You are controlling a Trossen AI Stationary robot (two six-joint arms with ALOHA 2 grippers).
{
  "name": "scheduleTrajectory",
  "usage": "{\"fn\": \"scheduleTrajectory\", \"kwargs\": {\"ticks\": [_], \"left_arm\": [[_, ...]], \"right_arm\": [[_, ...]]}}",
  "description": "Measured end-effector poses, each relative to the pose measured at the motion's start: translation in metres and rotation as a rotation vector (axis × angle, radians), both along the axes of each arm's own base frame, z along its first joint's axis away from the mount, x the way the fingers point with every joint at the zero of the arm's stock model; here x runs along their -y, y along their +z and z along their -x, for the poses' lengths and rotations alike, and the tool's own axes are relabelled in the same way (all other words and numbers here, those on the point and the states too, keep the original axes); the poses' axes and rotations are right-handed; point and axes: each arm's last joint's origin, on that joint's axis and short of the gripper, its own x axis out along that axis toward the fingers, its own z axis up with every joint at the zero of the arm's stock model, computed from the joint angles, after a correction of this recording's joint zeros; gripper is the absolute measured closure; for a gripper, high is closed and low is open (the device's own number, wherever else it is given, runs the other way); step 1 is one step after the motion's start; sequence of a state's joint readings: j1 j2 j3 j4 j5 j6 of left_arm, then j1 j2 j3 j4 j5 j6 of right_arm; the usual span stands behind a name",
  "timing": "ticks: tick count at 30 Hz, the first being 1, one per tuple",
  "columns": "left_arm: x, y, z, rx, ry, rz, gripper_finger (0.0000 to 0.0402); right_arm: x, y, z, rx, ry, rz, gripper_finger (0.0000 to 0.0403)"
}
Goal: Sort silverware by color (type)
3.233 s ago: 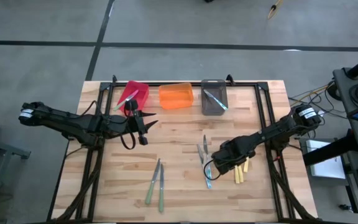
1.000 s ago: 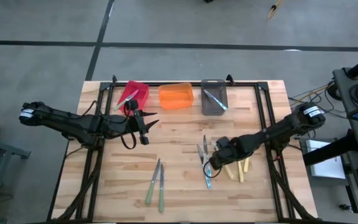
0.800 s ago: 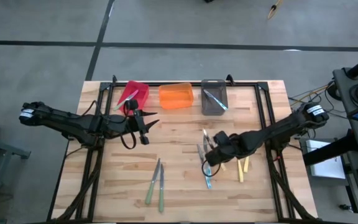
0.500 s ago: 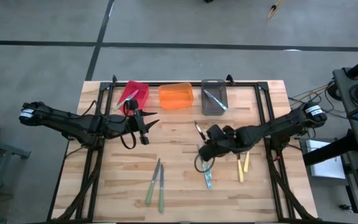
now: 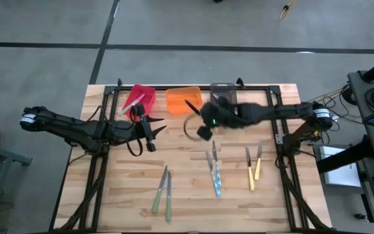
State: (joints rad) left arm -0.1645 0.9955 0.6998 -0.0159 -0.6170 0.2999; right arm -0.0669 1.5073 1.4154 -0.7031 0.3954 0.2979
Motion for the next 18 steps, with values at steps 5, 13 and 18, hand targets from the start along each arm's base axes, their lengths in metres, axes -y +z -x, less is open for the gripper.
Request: {"fn": "scheduleTrajectory", "kwargs": {"ticks": [5, 13, 18], "left_arm": [[-0.003, 0.0, 0.0, 0.009, 0.016, 0.007, 0.0287], [-0.004, 0.008, 0.009, 0.071, 0.035, 0.077, 0.0287], [-0.006, 0.017, 0.022, 0.123, 0.04, 0.109, 0.0287]], "right_arm": [[0.031, 0.023, -0.005, -0.006, 0.056, 0.12, 0.0379], [0.051, 0.047, -0.012, -0.017, 0.132, 0.256, 0.0379], [0.06, 0.054, -0.027, -0.053, 0.173, 0.335, 0.0379]]}}
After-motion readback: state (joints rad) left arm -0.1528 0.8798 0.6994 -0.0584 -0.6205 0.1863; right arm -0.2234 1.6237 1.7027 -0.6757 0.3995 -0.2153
